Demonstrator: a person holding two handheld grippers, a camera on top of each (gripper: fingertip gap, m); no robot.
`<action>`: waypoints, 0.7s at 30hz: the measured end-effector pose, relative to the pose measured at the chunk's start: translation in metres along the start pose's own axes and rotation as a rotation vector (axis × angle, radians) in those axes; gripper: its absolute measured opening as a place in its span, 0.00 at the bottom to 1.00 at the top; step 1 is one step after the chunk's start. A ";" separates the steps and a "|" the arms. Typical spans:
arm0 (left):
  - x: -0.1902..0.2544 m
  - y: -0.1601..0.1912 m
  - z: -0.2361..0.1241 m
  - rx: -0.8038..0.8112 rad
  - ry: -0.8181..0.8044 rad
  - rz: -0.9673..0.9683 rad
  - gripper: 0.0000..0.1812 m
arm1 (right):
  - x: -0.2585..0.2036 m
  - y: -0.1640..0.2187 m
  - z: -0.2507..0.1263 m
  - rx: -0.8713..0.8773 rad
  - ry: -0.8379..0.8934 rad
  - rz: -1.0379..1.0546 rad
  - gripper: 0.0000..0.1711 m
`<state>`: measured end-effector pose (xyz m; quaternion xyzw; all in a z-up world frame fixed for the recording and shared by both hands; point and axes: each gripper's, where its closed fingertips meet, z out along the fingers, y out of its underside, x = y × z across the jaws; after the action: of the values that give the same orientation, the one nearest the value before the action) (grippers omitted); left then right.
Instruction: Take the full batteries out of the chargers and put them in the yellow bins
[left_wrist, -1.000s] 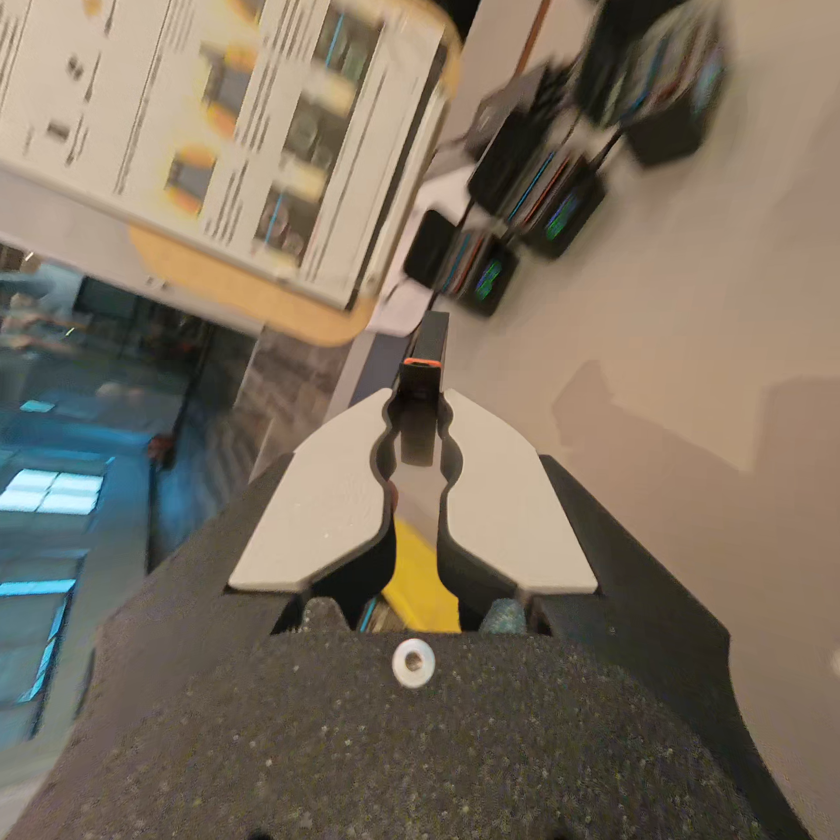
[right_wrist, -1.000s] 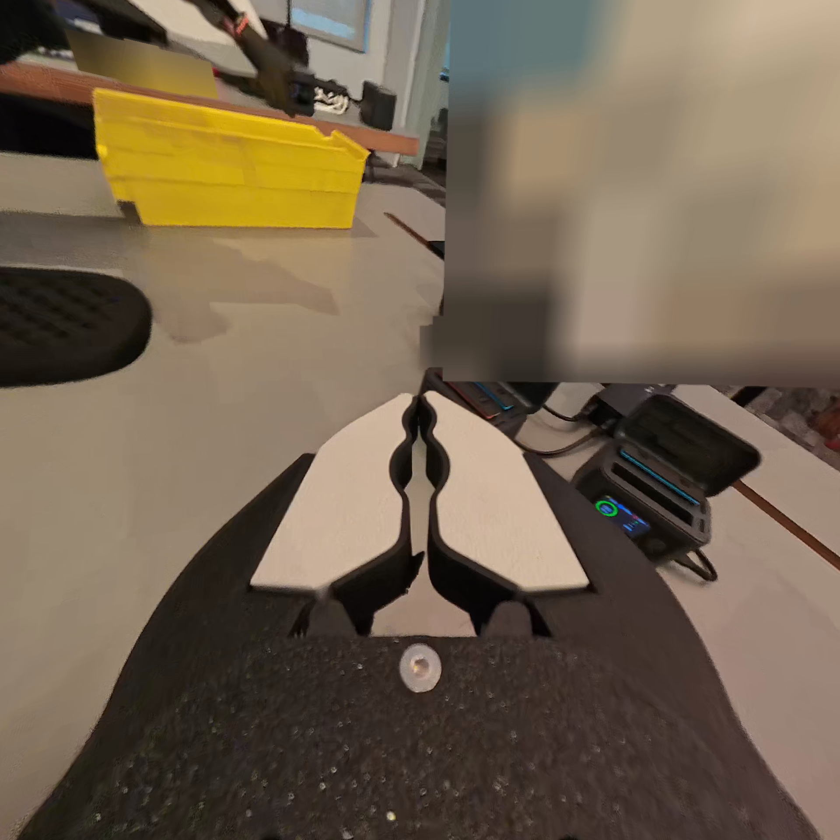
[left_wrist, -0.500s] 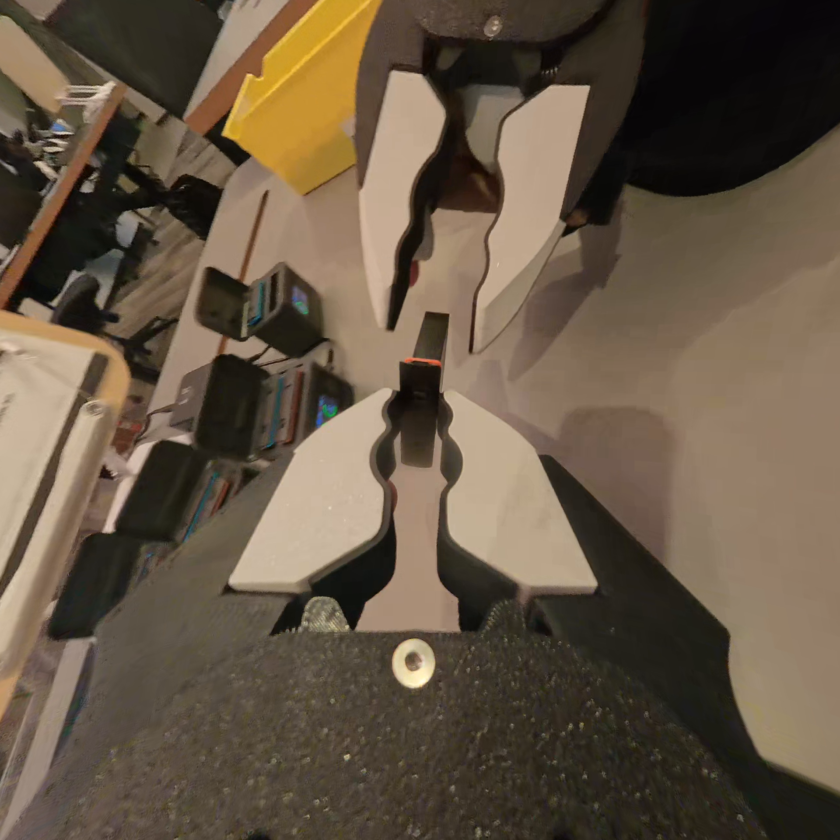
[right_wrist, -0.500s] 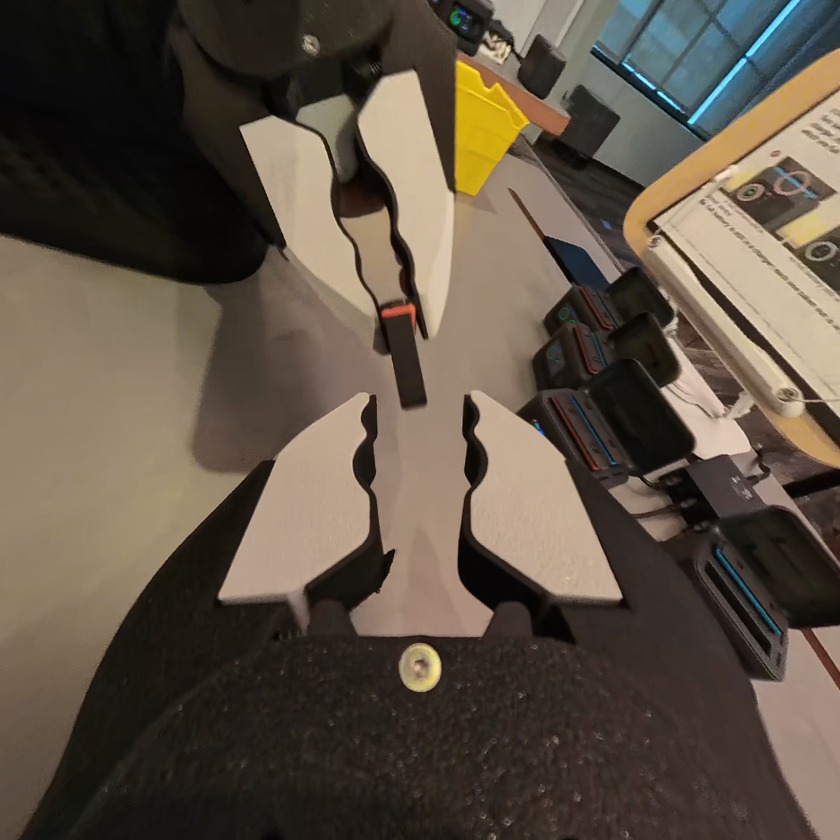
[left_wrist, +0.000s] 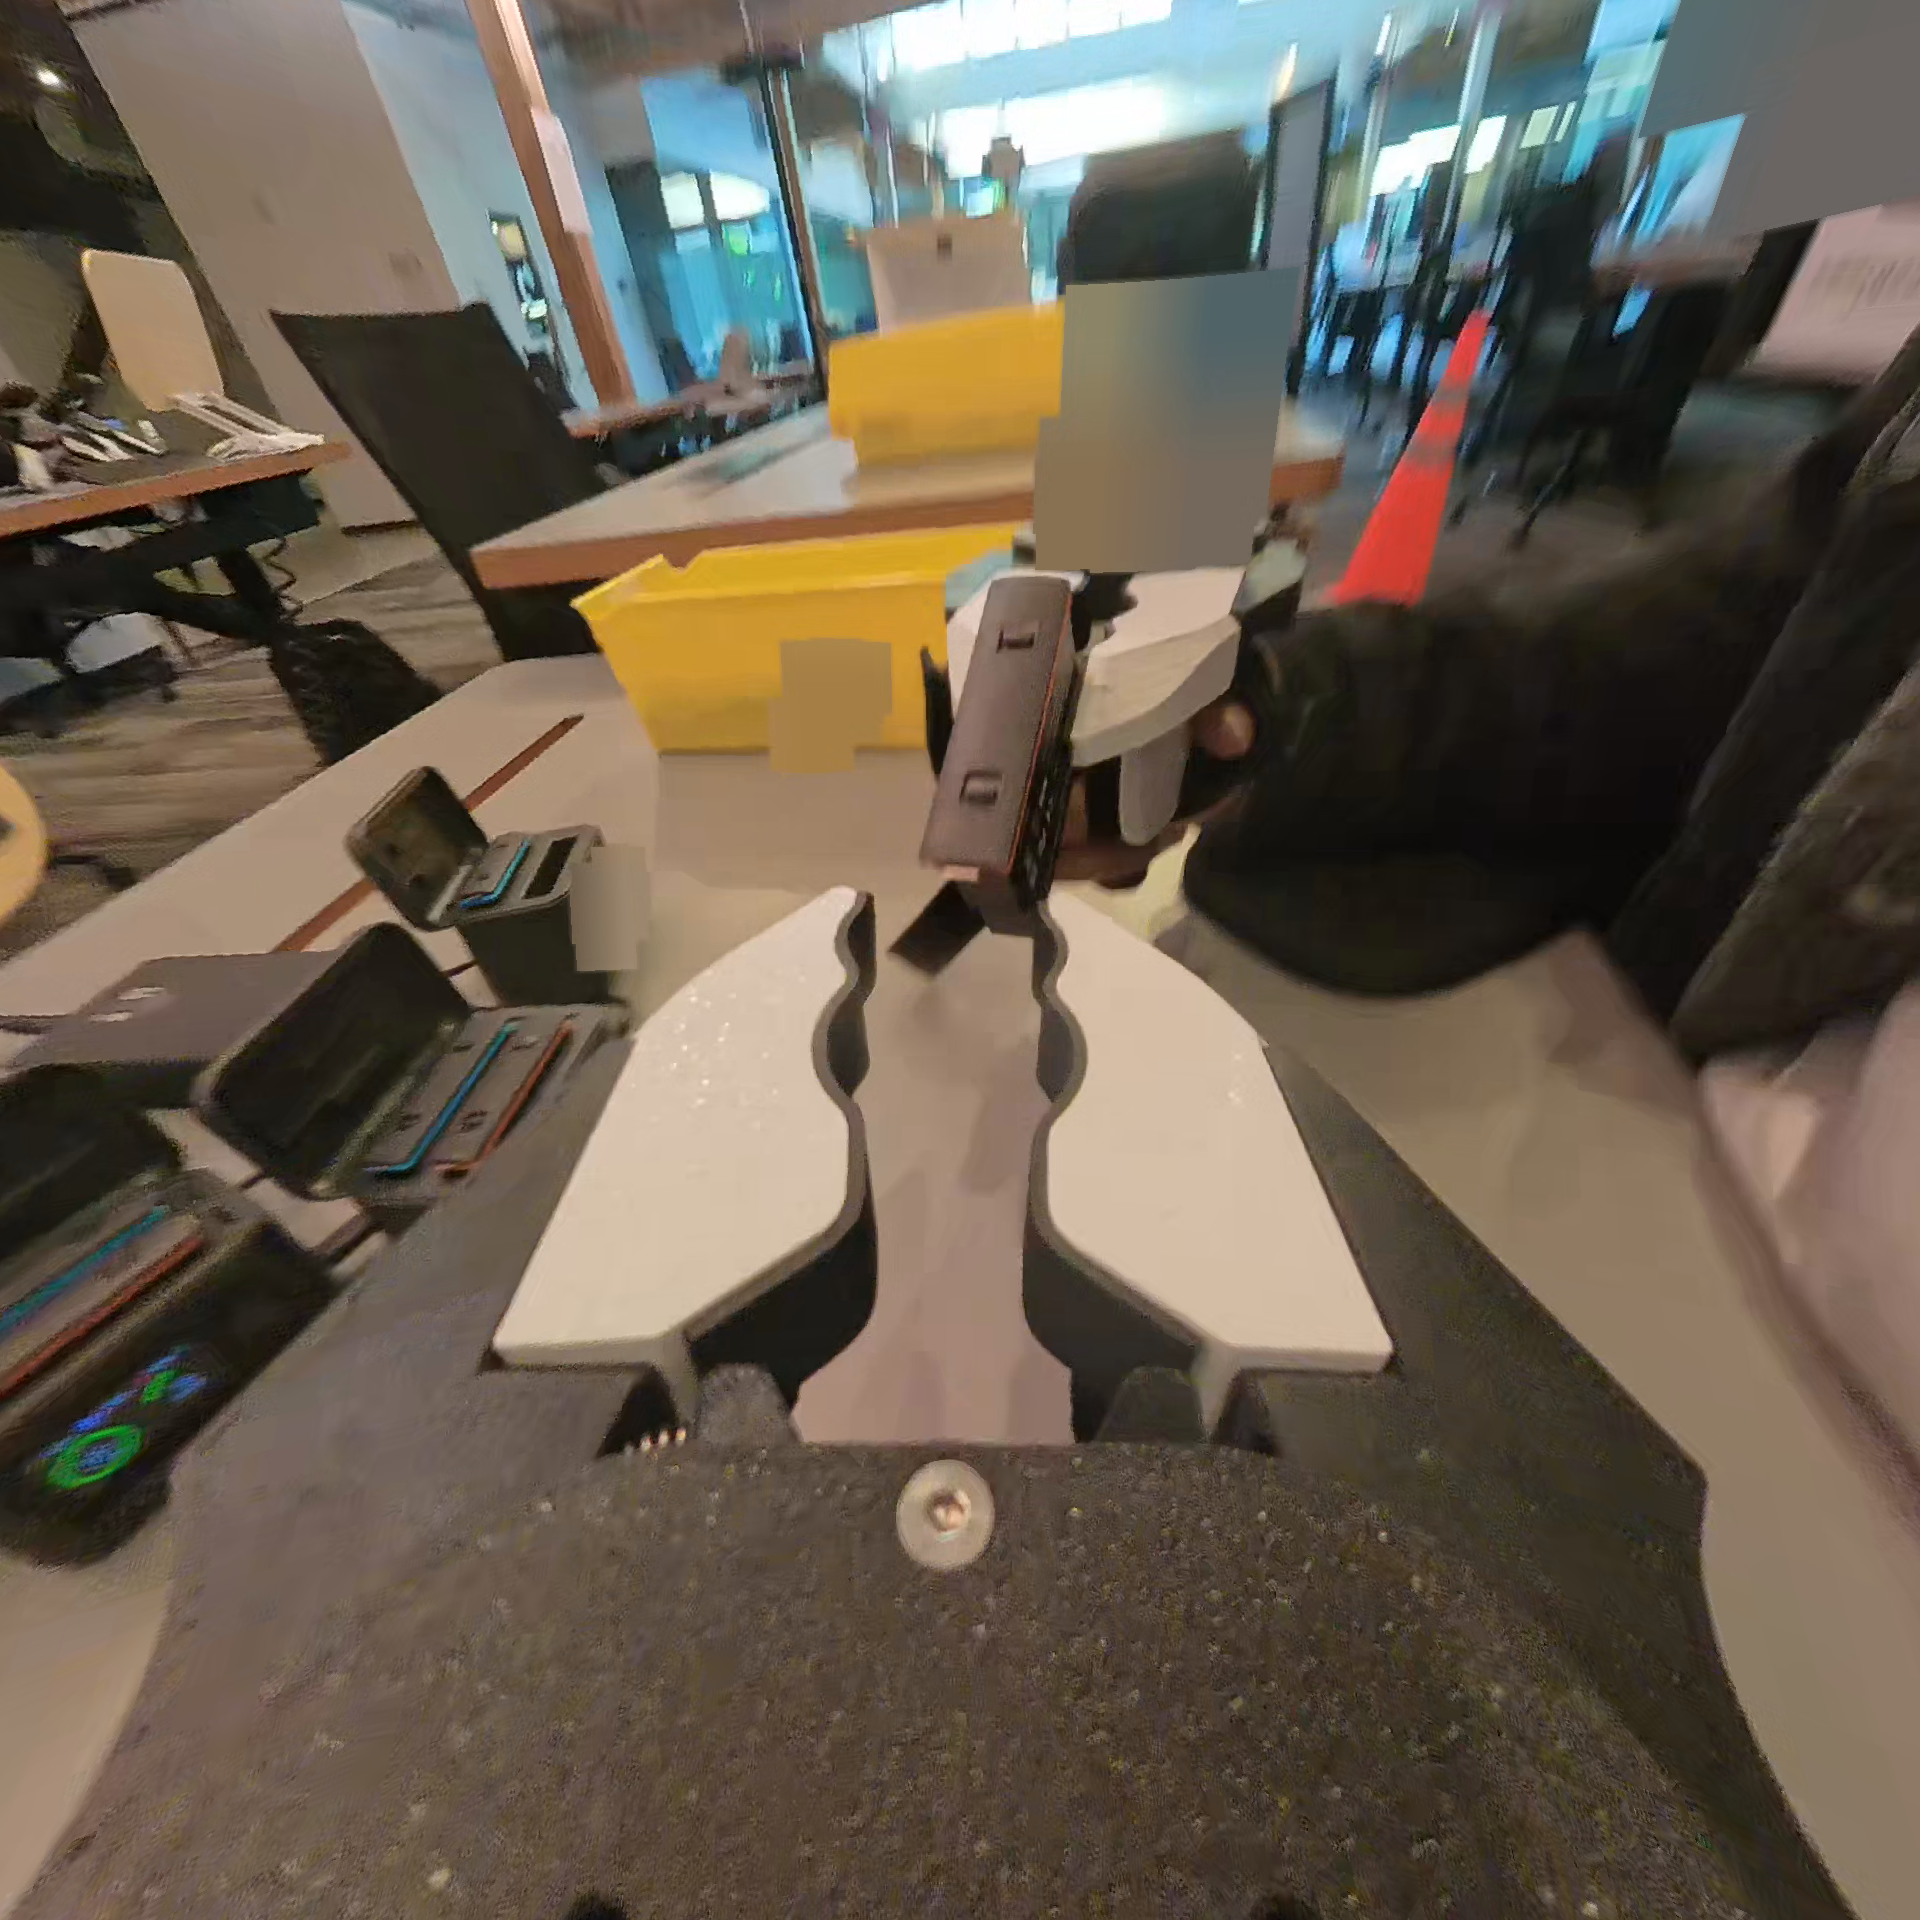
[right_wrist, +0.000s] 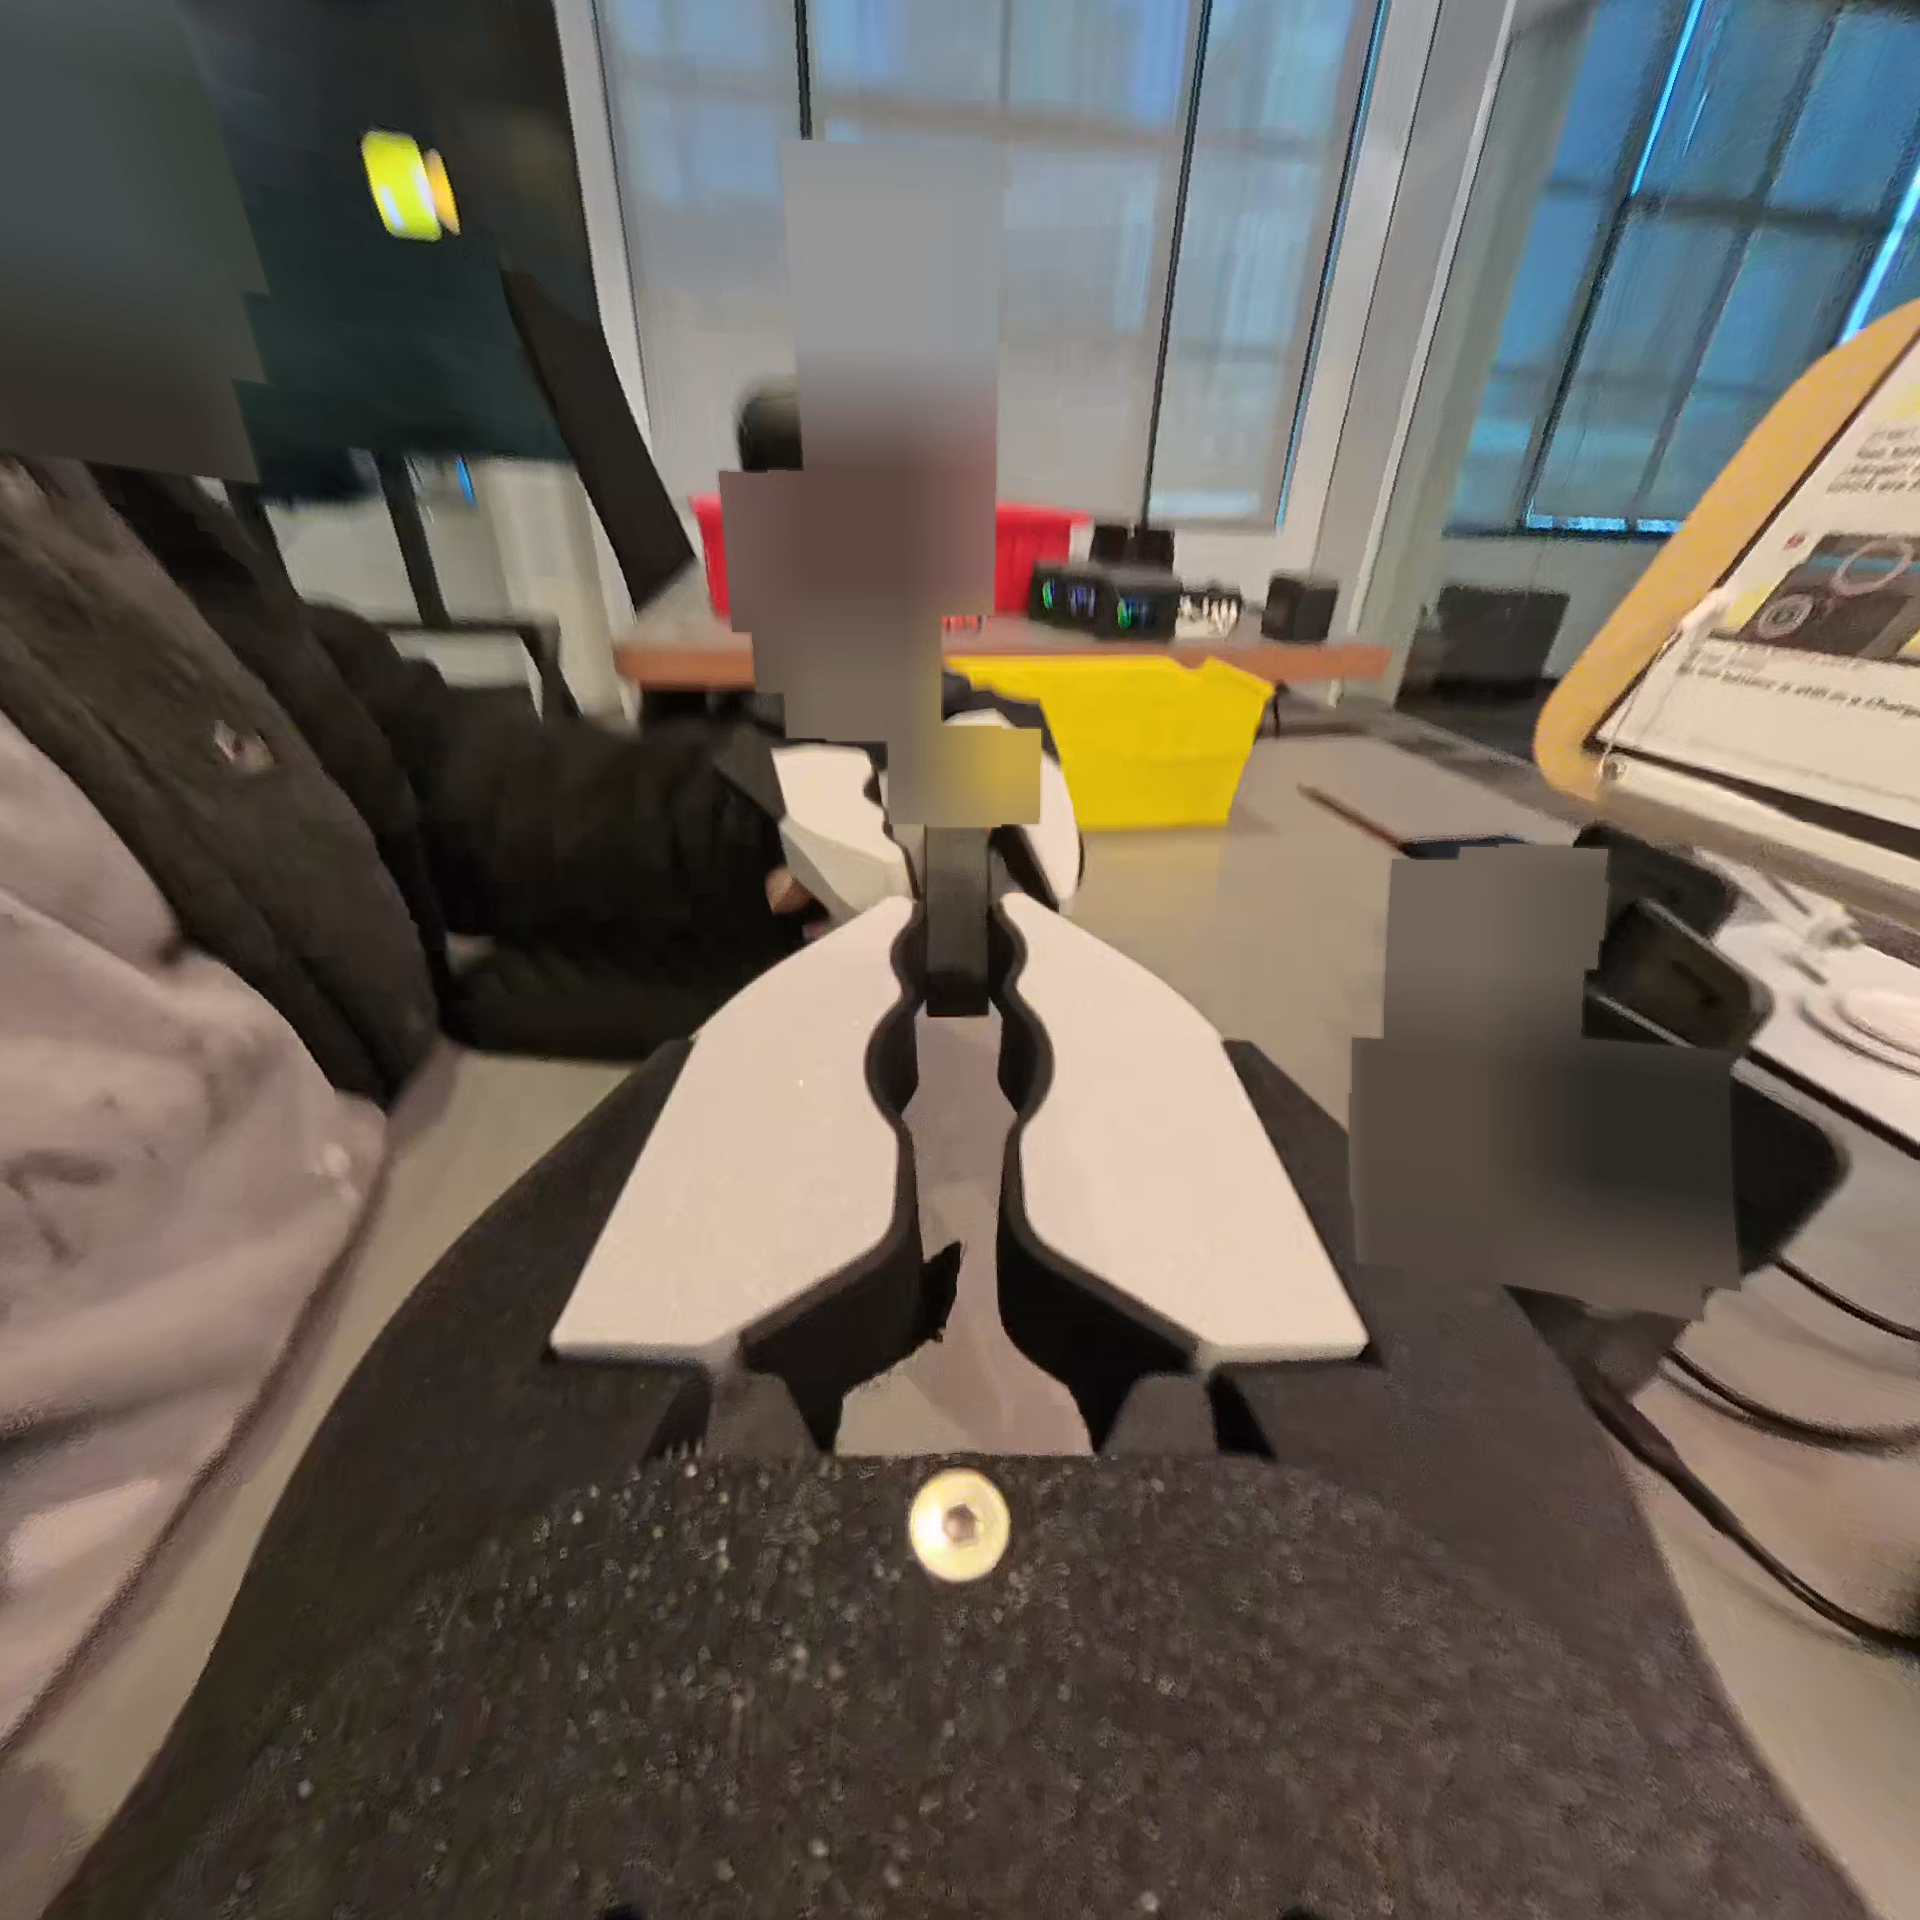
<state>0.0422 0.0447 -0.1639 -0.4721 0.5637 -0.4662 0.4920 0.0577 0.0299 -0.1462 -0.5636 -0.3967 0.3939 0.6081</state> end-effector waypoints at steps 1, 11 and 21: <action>0.001 -0.005 0.000 0.041 0.015 -0.047 0.16 | 0.000 -0.008 -0.002 0.056 -0.012 0.034 0.06; 0.027 -0.027 0.016 0.210 0.107 -0.218 0.06 | -0.012 -0.023 -0.002 0.215 -0.118 0.173 0.06; 0.021 -0.012 0.009 0.084 0.112 -0.172 0.06 | -0.010 0.001 -0.001 -0.019 -0.103 0.108 0.11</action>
<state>0.0508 0.0224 -0.1554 -0.4709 0.5275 -0.5556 0.4374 0.0545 0.0209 -0.1479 -0.5689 -0.4003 0.4507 0.5594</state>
